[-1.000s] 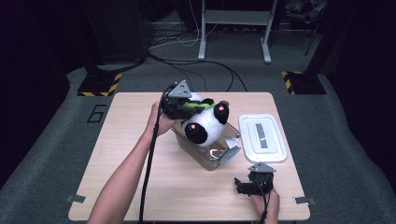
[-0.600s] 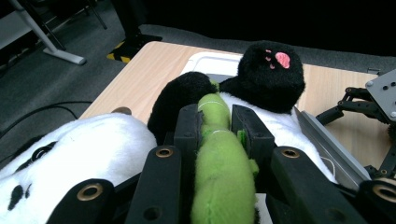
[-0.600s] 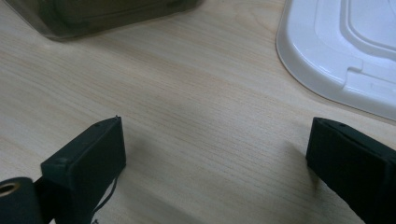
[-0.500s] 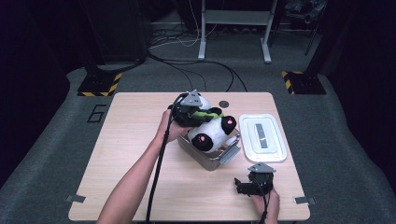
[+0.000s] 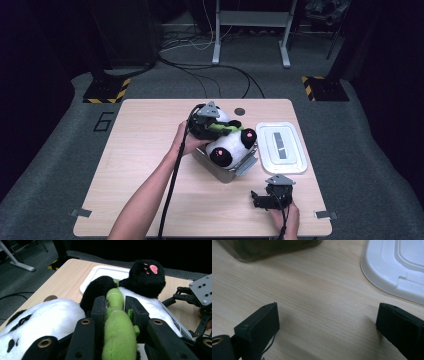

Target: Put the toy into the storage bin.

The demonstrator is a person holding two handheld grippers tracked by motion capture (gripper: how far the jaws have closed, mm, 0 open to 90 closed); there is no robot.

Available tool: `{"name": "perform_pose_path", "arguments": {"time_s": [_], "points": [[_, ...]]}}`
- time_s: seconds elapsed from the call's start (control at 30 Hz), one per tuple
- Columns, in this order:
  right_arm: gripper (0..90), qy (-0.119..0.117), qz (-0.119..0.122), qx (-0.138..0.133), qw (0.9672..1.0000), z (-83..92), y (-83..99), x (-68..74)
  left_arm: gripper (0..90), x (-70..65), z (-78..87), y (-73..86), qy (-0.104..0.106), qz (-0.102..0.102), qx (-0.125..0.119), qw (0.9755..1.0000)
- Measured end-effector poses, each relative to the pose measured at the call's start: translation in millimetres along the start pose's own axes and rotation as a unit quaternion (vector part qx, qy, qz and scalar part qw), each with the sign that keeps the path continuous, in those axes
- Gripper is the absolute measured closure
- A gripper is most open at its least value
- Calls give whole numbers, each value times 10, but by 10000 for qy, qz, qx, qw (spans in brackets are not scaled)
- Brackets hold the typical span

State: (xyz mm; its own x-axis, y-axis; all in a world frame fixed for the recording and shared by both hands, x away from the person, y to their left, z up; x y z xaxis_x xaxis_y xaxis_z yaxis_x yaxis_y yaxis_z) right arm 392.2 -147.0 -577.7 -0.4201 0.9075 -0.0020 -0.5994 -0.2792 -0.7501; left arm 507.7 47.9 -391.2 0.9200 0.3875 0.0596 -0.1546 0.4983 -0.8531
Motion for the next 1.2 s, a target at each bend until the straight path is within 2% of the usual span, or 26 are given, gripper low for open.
{"name": "perform_pose_path", "arguments": {"time_s": [0.1, 0.17, 0.23, 0.37, 0.47, 0.53, 0.67, 0.83, 0.93, 1.0, 1.1, 1.2], "points": [[40, -2, -3, -1, 10000, 0, 0, 1, 573, -1, 1, -23, -78, 154, -96, 9998], [40, 2, 2, 0, 10000, 0, 0, 0, 493, 17, 46, -47, -206, 189, -170, 9995], [41, -3, 0, -1, 10000, 0, 0, 1, 411, 39, 110, -65, -278, 307, -253, 9988], [41, -4, 2, 0, 10000, 1, 0, 2, 276, 115, 281, -67, -474, 563, -391, 9965], [41, -4, 0, 0, 10000, 1, 0, 2, 207, 179, 360, -26, -665, 720, -365, 9945], [41, -5, 2, -1, 10000, 0, 0, 2, 185, 233, 358, 31, -761, 840, -247, 9932], [41, -4, 1, 0, 10000, 1, 0, 2, 169, 281, 283, 147, -717, 1019, -63, 9922], [41, -8, 4, -1, 10000, 0, 0, 3, 168, 296, 211, 253, -618, 1182, -20, 9911], [42, -13, 4, 0, 10000, 1, 1, 6, 172, 304, 189, 284, -643, 1258, 17, 9900], [42, -13, -1, 1, 10000, 1, 1, 7, 169, 286, 202, 257, -724, 1225, -6, 9898], [42, -13, 4, 0, 10000, 1, 0, 6, 173, 232, 227, 180, -701, 1140, -99, 9910], [42, -11, 6, 1, 10000, 1, 1, 5, 178, 217, 164, 216, -639, 1132, 130, 9914]]}}
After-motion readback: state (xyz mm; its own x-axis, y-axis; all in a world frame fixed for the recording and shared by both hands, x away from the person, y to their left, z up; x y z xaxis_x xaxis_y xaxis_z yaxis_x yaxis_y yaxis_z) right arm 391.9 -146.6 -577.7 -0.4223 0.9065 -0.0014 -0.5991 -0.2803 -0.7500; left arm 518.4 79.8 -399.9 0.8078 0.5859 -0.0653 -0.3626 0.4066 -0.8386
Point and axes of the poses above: each handheld gripper's, and its own axes: z roughly backward along the jaws, y roughly out of its underside, x roughly to its left, the point moved 7 cm from there along -z, roughly forward along the jaws, and after that the axes turned 2 degrees about -x, right-handed, at the moved point
